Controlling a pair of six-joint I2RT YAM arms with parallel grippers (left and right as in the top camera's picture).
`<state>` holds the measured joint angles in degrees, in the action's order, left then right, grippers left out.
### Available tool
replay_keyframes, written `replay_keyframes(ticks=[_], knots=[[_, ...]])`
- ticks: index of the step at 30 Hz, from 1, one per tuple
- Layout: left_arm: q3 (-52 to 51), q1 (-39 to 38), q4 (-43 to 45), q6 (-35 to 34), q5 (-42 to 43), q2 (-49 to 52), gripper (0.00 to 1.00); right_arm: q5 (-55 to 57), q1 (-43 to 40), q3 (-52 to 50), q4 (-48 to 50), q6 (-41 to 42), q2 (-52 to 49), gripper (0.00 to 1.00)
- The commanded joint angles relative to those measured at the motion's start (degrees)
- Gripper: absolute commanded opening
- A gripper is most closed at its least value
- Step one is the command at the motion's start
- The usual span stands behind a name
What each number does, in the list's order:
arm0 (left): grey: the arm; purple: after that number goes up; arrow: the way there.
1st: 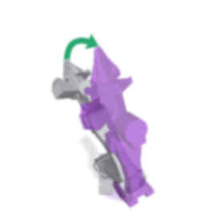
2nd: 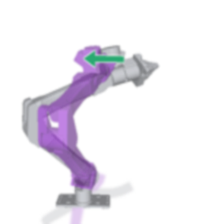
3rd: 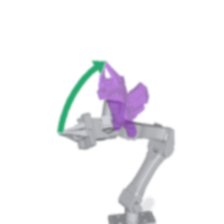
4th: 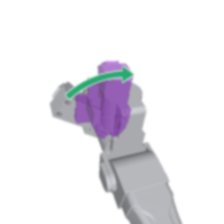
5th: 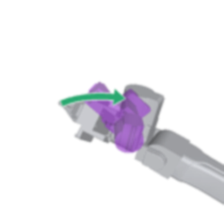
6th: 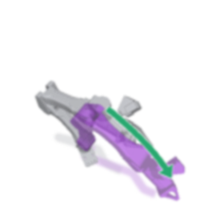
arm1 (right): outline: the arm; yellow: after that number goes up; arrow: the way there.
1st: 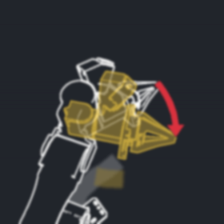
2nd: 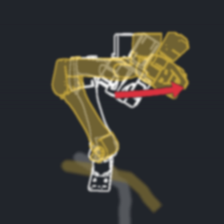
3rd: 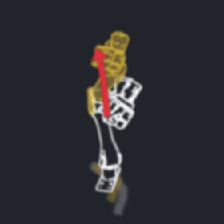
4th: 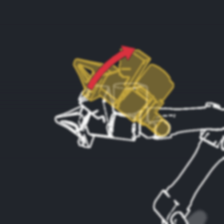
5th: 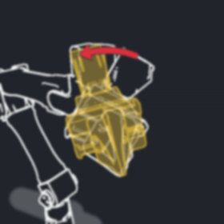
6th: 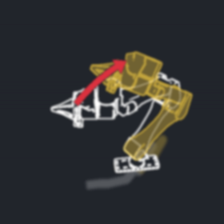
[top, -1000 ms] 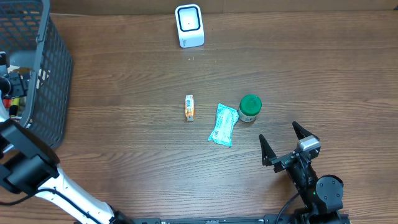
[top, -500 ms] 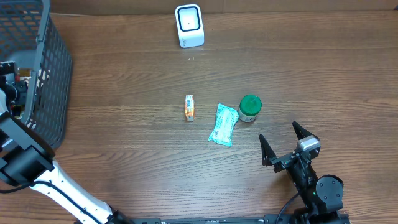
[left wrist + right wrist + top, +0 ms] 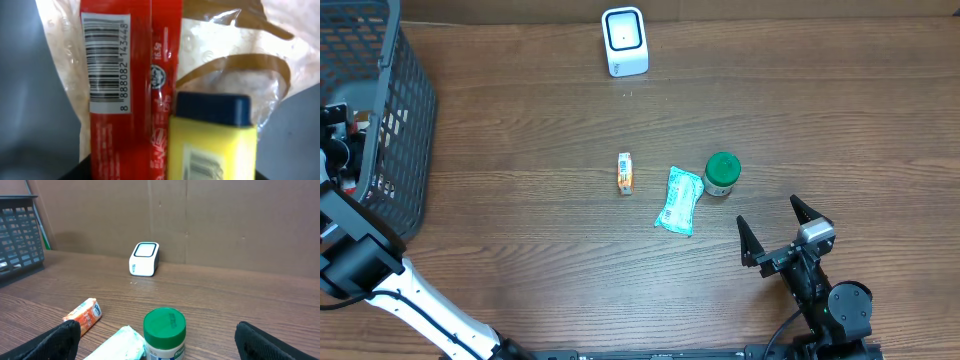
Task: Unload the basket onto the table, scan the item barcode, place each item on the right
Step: 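Grasp the brown-and-white snack bag with red stick inside basket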
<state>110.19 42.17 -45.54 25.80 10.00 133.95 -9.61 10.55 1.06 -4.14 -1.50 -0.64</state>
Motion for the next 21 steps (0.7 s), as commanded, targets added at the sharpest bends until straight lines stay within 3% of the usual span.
replay_keyframes(ticks=[1, 3, 9, 21], knots=[[-1.5, 0.2, -2.9, 0.3, 5.2, 4.3, 0.37, 0.3, -0.1, -0.6, 0.2, 0.2, 0.4, 1.0], [-0.7, 0.2, -3.7, 0.1, 6.6, 3.7, 0.33, 0.3, -0.1, -0.6, 0.2, 0.2, 0.4, 1.0], [5.3, 0.2, -6.1, -5.3, 6.6, -1.5, 0.05, 0.3, -0.1, -0.6, 0.2, 0.2, 0.4, 1.0], [15.0, 0.1, -6.3, -11.8, 6.1, -19.2, 0.06, 0.3, -0.1, -0.6, 0.2, 0.2, 0.4, 1.0]])
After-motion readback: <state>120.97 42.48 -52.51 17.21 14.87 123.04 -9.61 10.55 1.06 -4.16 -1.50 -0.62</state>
